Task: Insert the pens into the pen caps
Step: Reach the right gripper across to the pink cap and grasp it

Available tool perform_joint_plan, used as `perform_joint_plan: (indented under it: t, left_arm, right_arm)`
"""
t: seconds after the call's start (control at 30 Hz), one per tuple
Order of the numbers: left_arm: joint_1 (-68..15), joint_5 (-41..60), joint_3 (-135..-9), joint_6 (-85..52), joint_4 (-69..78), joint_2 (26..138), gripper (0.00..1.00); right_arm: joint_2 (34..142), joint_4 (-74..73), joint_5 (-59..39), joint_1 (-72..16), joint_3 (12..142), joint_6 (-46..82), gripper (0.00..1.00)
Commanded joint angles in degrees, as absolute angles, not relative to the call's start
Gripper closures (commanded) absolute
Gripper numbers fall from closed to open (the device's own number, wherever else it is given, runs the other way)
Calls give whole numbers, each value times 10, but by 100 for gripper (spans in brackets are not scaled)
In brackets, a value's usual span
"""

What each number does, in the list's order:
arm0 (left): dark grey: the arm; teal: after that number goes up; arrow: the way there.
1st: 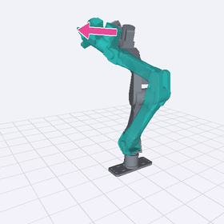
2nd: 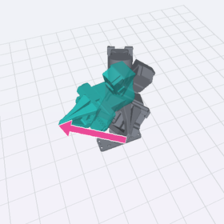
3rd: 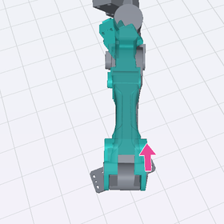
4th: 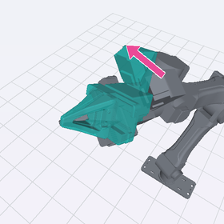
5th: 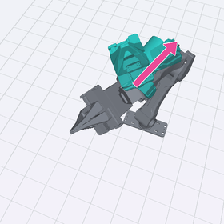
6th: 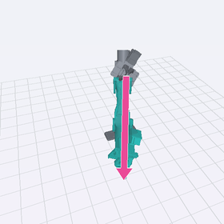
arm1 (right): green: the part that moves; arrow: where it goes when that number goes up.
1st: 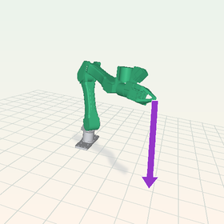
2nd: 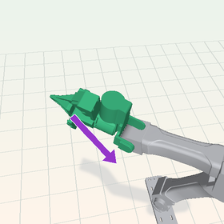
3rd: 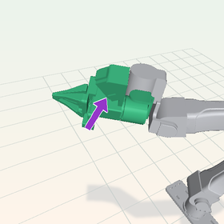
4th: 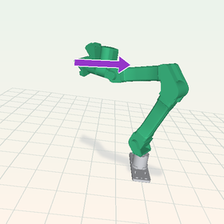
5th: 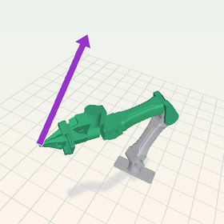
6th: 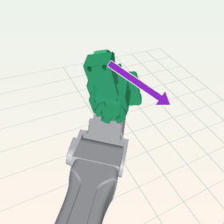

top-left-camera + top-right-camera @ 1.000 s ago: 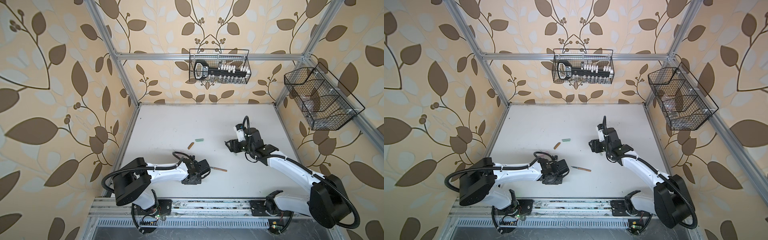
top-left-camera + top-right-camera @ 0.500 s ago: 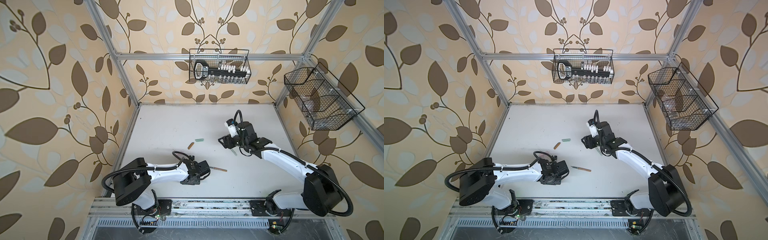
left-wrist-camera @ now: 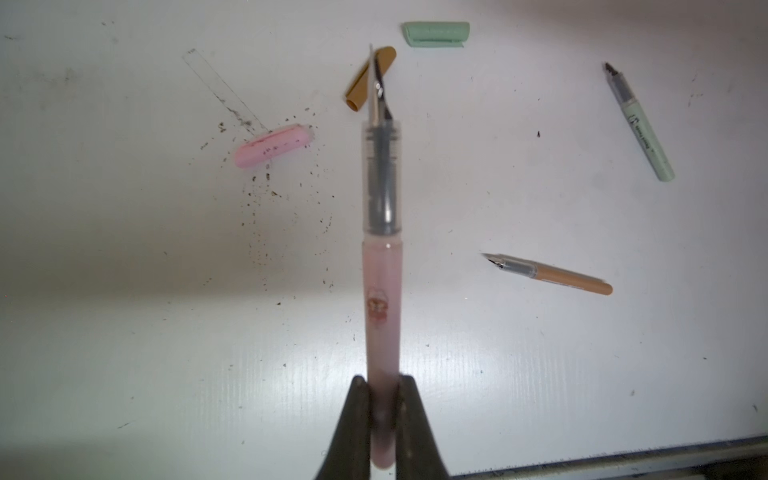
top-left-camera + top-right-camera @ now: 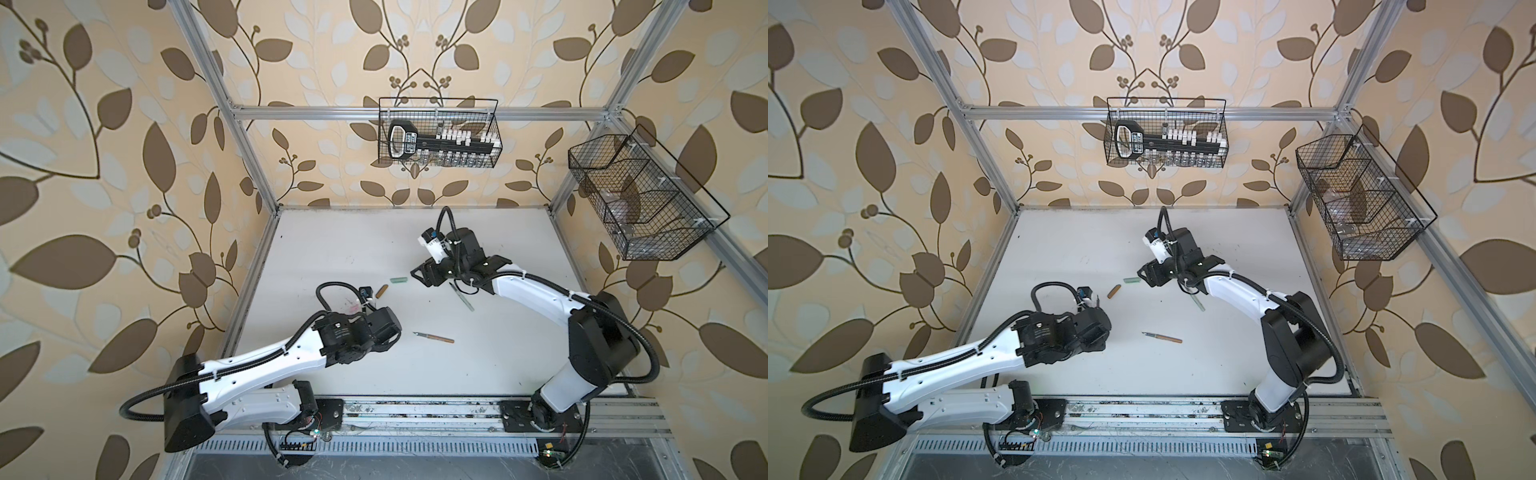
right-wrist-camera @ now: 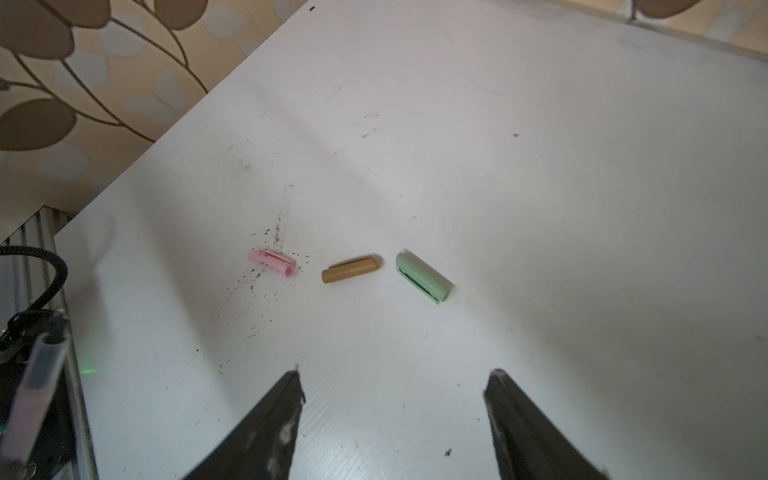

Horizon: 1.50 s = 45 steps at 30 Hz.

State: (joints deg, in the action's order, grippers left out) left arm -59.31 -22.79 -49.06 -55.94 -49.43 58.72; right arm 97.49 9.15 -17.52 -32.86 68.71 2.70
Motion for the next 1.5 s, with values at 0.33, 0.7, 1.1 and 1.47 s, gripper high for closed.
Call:
perform_joint_plan:
  t: [0.33, 0.7, 1.1, 1.47]
  left_arm:
    - [-508, -308, -477, -666, -675, 494, 90]
    - [-504, -303, -496, -647, -694, 495, 90]
    - [-504, -307, -500, -637, -706, 489, 90]
    - [-504, -308, -502, -631, -708, 486, 90]
  right_arm:
    - [1168, 107, -220, -465, 853, -81, 27]
    - [1286, 196, -190, -504, 984, -158, 26]
    - [1367, 254, -167, -525, 1064, -170, 27]
    - [1372, 276, -96, -527, 1055, -141, 42]
